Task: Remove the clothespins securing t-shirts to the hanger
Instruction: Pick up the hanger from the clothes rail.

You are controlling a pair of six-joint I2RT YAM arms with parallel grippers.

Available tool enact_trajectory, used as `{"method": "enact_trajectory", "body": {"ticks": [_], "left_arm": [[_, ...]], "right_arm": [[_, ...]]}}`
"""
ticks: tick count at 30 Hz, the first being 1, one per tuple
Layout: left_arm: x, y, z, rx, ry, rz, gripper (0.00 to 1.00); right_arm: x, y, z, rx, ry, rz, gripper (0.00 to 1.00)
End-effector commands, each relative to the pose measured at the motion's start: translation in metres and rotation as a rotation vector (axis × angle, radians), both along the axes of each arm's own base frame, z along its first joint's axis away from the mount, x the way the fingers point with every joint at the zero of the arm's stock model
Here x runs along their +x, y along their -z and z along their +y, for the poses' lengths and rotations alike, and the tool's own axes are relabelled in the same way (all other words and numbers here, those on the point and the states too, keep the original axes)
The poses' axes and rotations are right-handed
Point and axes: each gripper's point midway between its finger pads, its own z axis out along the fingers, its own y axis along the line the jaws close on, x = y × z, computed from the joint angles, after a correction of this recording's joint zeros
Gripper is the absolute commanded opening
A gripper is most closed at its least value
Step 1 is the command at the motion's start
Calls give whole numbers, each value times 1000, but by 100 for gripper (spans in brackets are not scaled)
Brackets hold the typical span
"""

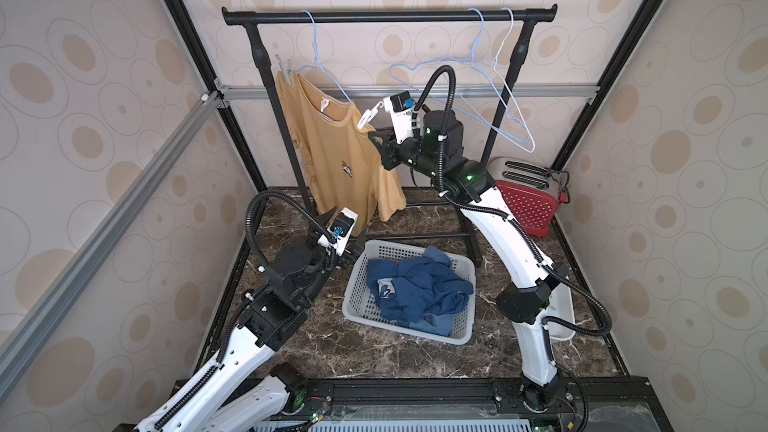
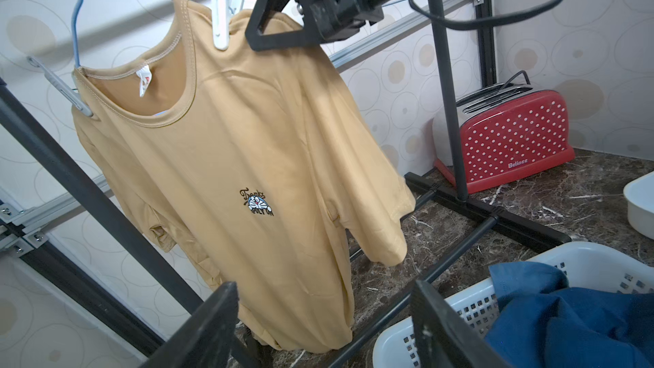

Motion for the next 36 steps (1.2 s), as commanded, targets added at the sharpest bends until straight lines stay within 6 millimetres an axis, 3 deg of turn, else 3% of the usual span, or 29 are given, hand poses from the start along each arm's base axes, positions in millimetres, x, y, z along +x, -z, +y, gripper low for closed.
{"method": "enact_trajectory", "body": {"ticks": [1,7,13,20,25,33,36], "left_arm": [[-5,-22,12,-15,-34,-54,77],[-6,-21,14,-5,-41,-46,77],[-7,-17,14,-5,-39,-35,77],[-8,-17,14,-14,-32,-30,77],[-8,-16,14,-14,-31,-24,77],[-12,-13,13,-17,-14,-14,78],[-12,-12,13,-14,-13,-10,78]], "right_arm": [[2,-13,-3,29,19,-35,0],[1,-50,-30,115,134,-96,0],[-22,-102,-61,191,187,-217,0],[-50,-132,-86,192,198,-265,0],[-68,-129,-109,110,230,-245,0],[-109,-95,-142,-16,212,-143,0],[-129,-91,-155,-36,194,-121,0]]}}
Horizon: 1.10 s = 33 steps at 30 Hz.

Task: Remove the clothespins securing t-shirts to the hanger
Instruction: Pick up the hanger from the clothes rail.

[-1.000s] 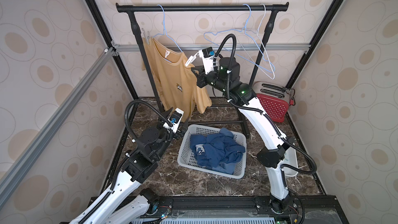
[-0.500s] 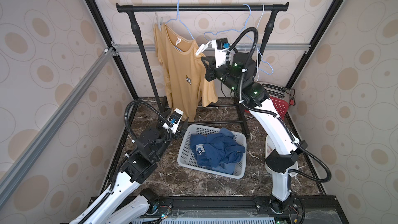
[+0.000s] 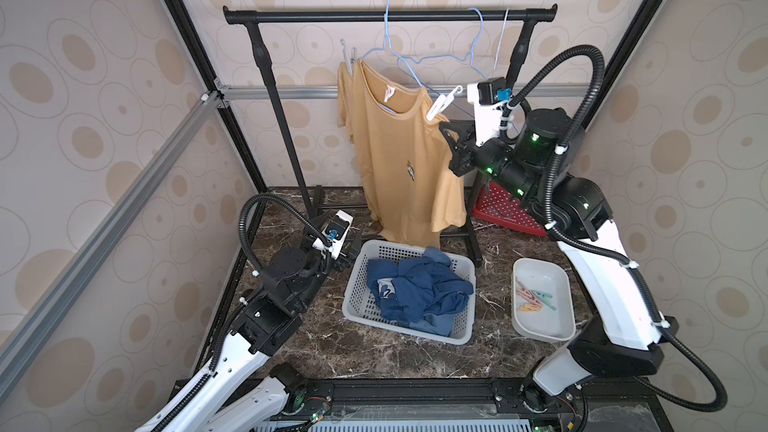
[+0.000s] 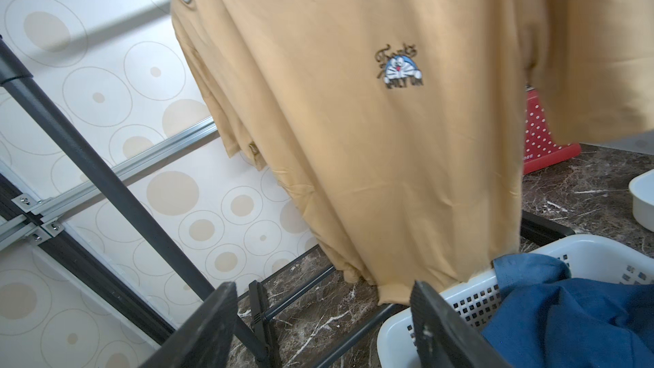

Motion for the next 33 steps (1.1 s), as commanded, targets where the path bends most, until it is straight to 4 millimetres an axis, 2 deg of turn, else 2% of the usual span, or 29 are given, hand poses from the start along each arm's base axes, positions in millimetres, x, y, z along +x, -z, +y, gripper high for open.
{"method": "enact_trajectory", "body": {"ticks": [1,6,14,20,25,33], "left_arm": [[-4,-13,3,-20,7,-18,78],[-5,-12,0,-32,25,-2,78],[-3,-2,-7,-16,53,37,78],[0,-1,-10,3,53,40,79],[3,0,-12,6,57,50,79],[5,0,-15,-13,60,69,79]], "right_arm": [[-25,-14,-17,8,-20,-24,0],[-56,-18,-36,1,-57,-21,0],[-108,-60,-74,57,-81,-90,0],[-135,-77,-101,83,-64,-134,0],[-154,-79,-117,109,-69,-132,0],[-167,-61,-136,94,-36,-93,0]]}}
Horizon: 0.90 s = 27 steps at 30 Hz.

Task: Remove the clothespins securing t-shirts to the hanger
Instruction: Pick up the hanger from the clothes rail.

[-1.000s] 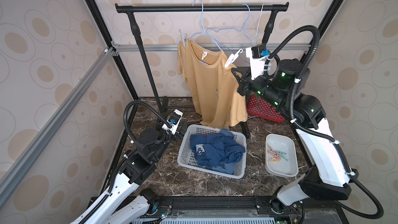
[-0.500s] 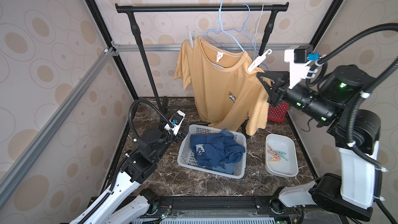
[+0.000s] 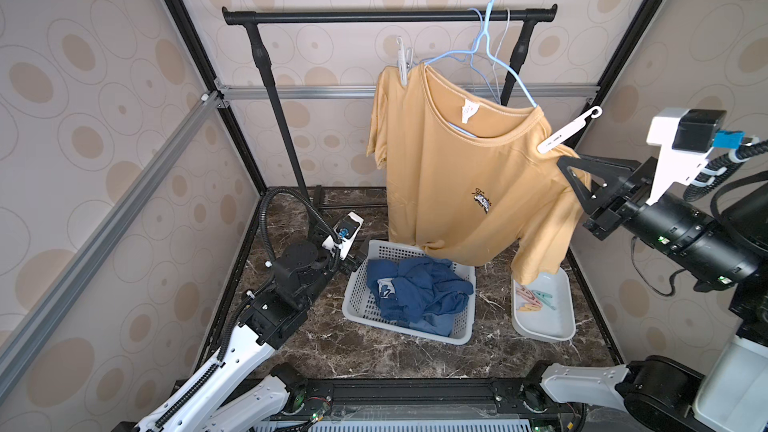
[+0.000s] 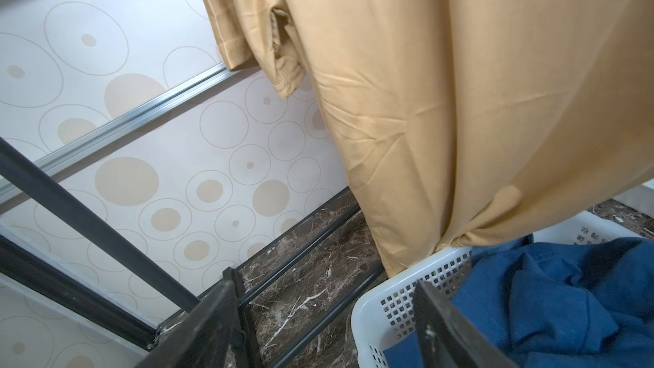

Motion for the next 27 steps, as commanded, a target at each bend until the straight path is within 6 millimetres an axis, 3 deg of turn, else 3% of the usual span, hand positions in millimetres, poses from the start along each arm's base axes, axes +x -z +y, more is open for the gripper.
{"method": "enact_trajectory", "body": {"ticks": [1,11,13,19,23,27], "left_arm": [[-1,-26,2,-48,-2,-29,79],[3,-23,0,-70,-8,28,80],[3,-23,0,-67,-11,32,80],[4,-28,1,-89,-18,25,80],[4,-28,4,-90,-29,26,80],[1,-25,7,-83,-38,24,81]], "right_arm": [[-8,-4,-11,37,16,-18,0],[9,44,8,-4,-6,97,0],[11,47,16,-1,-30,92,0],[3,-15,25,62,-106,-3,0],[-5,-53,19,120,-107,-118,0],[-11,-71,7,160,-71,-184,0]]}}
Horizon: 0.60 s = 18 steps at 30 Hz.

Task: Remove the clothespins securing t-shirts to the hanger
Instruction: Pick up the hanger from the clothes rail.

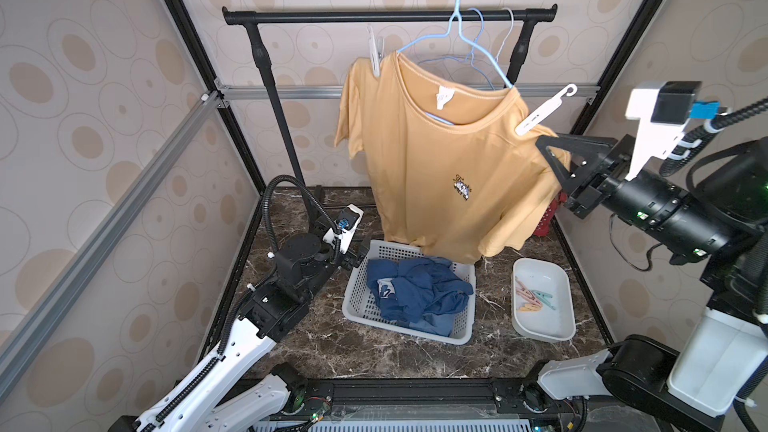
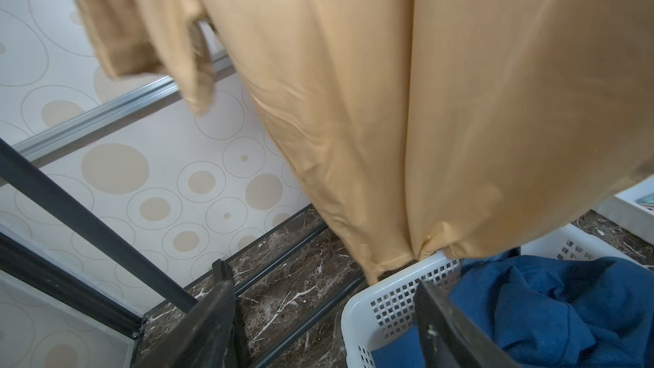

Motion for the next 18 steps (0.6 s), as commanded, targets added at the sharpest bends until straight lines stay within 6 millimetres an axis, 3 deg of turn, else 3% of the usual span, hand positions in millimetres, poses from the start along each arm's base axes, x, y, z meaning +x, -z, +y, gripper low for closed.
{"method": "enact_trajectory", "body": {"ticks": [1,12,15,18], "left_arm": [[-3,-17,10,-27,-28,-29,81],[0,-13,7,-15,-28,-17,82],[1,-14,4,-21,-19,-10,82],[2,-16,4,-33,-20,-7,82]], "right_arm": [[-23,-39,-22,96,17,-141,0],[-43,-42,-49,113,63,-177,0],[-39,-29,-45,96,53,-126,0],[-32,-5,-33,64,21,-56,0]]}}
